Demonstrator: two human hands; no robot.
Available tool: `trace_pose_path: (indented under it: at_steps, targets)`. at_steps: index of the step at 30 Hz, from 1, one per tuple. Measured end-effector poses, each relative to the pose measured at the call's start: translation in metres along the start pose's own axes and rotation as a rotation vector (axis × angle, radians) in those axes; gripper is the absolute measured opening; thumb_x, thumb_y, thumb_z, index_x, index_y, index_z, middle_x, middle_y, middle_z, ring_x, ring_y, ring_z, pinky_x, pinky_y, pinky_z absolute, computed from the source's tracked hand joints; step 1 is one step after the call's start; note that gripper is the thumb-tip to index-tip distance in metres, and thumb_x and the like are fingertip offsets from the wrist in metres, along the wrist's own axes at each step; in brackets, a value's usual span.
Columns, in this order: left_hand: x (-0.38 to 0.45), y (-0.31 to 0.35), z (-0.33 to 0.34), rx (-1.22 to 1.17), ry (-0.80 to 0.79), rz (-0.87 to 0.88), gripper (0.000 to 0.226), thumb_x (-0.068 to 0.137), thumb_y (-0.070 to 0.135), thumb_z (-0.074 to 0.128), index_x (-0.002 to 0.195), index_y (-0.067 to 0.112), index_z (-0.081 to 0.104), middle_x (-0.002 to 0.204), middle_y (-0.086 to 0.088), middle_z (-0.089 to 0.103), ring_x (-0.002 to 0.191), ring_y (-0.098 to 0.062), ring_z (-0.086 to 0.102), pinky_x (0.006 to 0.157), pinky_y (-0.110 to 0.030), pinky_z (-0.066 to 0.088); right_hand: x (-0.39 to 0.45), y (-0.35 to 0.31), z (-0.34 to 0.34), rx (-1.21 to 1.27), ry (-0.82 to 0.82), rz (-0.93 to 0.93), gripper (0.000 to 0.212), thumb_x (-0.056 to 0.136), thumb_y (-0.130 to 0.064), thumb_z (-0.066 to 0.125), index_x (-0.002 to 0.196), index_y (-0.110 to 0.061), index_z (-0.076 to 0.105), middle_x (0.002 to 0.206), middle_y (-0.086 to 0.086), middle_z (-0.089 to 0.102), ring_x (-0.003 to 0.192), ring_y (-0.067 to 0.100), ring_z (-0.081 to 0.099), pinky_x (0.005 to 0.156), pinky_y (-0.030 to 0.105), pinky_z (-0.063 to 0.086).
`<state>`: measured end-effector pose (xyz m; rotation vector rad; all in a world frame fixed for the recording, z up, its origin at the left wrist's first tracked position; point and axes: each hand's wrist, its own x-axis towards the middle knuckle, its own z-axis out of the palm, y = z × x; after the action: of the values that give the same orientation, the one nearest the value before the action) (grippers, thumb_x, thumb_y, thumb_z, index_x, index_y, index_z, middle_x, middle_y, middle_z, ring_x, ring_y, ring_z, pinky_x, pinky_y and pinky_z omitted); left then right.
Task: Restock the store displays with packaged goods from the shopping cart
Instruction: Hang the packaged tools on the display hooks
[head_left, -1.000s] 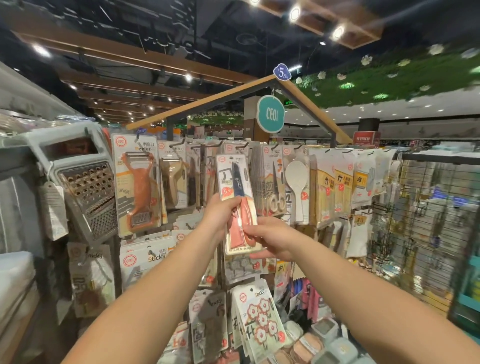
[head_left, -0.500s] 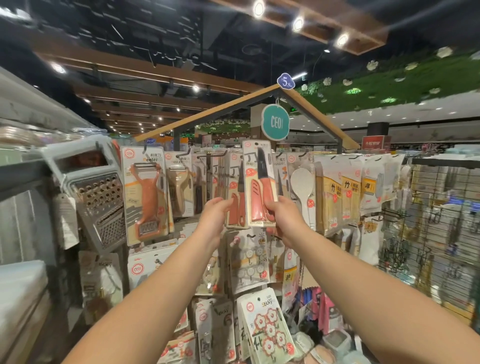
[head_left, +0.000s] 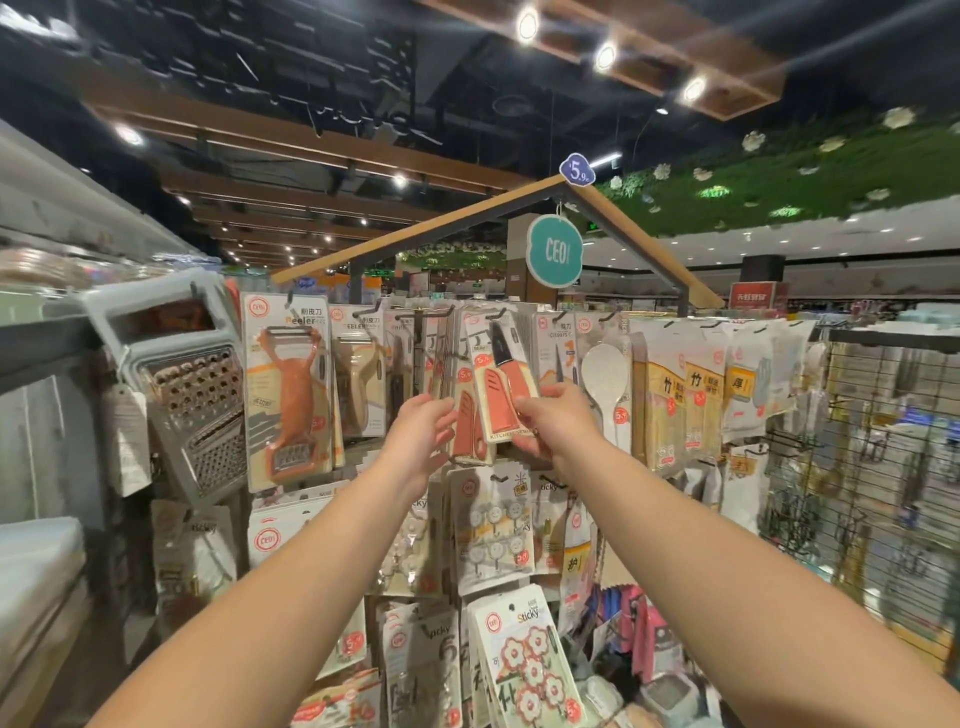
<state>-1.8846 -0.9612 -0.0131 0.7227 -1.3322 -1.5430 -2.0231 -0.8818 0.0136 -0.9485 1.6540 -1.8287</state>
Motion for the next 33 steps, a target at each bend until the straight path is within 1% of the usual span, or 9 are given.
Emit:
trace_pose_path:
  at_steps: [5,9,11,13,16,20,27,30,33]
  targets:
    - [-0.006,-0.012,0.001,0.046,-0.009,0.028,0.059,0.099,0.022,0.053,0.152,0.015,0.028,0.148,-0.023,0.042,0.139,-0.04,0.038,0.112,-0.05,0.034,0.0,0.007,0.001,-0.01,-0.112,0.148,0.021,0.098,-0.016,0.057,0.118,-0.01,0.056,0.113,0.01,0.059,0.102,0.021,0.061,0.081,0.038,0.06]
    - [-0.018,-0.032,0.006,0.086,-0.033,-0.012,0.038,0.099,0.021,0.053,0.136,0.015,0.045,0.12,-0.007,0.065,0.102,-0.018,0.062,0.076,-0.03,0.045,-0.006,0.04,-0.014,-0.174,-0.162,0.153,0.039,0.096,-0.023,0.06,0.133,-0.011,0.052,0.122,0.007,0.055,0.107,0.021,0.053,0.092,0.041,0.056]
    - [-0.02,-0.046,0.018,0.108,-0.061,-0.042,0.03,0.099,0.023,0.054,0.128,0.016,0.052,0.107,0.001,0.066,0.096,-0.014,0.06,0.076,-0.031,0.041,-0.013,0.057,-0.033,-0.147,-0.143,0.183,0.039,0.095,-0.024,0.062,0.131,-0.012,0.052,0.125,0.006,0.054,0.115,0.026,0.054,0.095,0.044,0.053]
    - [-0.025,-0.061,0.035,0.148,-0.112,-0.058,0.024,0.099,0.024,0.053,0.122,0.018,0.054,0.101,0.002,0.067,0.095,-0.015,0.06,0.082,-0.033,0.041,-0.023,0.078,-0.058,-0.118,-0.071,0.213,0.032,0.095,-0.028,0.063,0.121,-0.012,0.054,0.115,0.003,0.054,0.109,0.029,0.059,0.089,0.046,0.055]
    - [-0.046,-0.095,0.071,0.206,-0.247,-0.084,0.008,0.099,0.018,0.052,0.106,0.02,0.055,0.087,0.002,0.066,0.077,-0.01,0.059,0.068,-0.025,0.041,-0.044,0.118,-0.107,-0.085,0.057,0.263,0.039,0.096,-0.037,0.059,0.126,-0.014,0.048,0.106,0.002,0.053,0.081,0.021,0.059,0.053,0.029,0.046]
    - [-0.103,-0.177,0.128,0.311,-0.572,-0.239,0.01,0.09,0.017,0.064,0.096,0.016,0.056,0.069,0.004,0.063,0.053,-0.004,0.054,0.045,-0.014,0.035,-0.101,0.171,-0.195,-0.071,0.215,0.375,0.027,0.096,-0.035,0.058,0.113,-0.014,0.054,0.09,0.005,0.057,0.066,0.015,0.054,0.058,0.026,0.039]
    - [-0.238,-0.32,0.208,0.426,-1.036,-0.536,0.005,0.094,0.007,0.057,0.098,0.005,0.055,0.068,-0.005,0.059,0.05,-0.006,0.054,0.042,-0.016,0.035,-0.264,0.235,-0.315,-0.104,0.585,0.631,0.021,0.101,-0.028,0.052,0.083,-0.019,0.048,0.076,0.001,0.05,0.056,0.012,0.046,0.049,0.02,0.03]
    - [-0.31,-0.351,0.229,0.422,-1.204,-0.658,0.009,0.091,0.018,0.065,0.092,0.013,0.058,0.077,-0.004,0.063,0.062,-0.012,0.058,0.056,-0.022,0.039,-0.349,0.268,-0.344,-0.076,0.716,0.761,0.022,0.1,-0.029,0.052,0.081,-0.019,0.052,0.077,0.001,0.054,0.059,0.012,0.048,0.051,0.02,0.034]
    - [-0.372,-0.38,0.229,0.512,-1.342,-0.74,0.019,0.099,0.005,0.049,0.088,0.019,0.054,0.069,0.001,0.064,0.048,-0.003,0.059,0.047,-0.017,0.035,-0.426,0.304,-0.354,-0.061,0.828,0.914,0.016,0.1,-0.03,0.053,0.087,-0.02,0.054,0.076,-0.001,0.055,0.06,0.011,0.049,0.055,0.021,0.034]
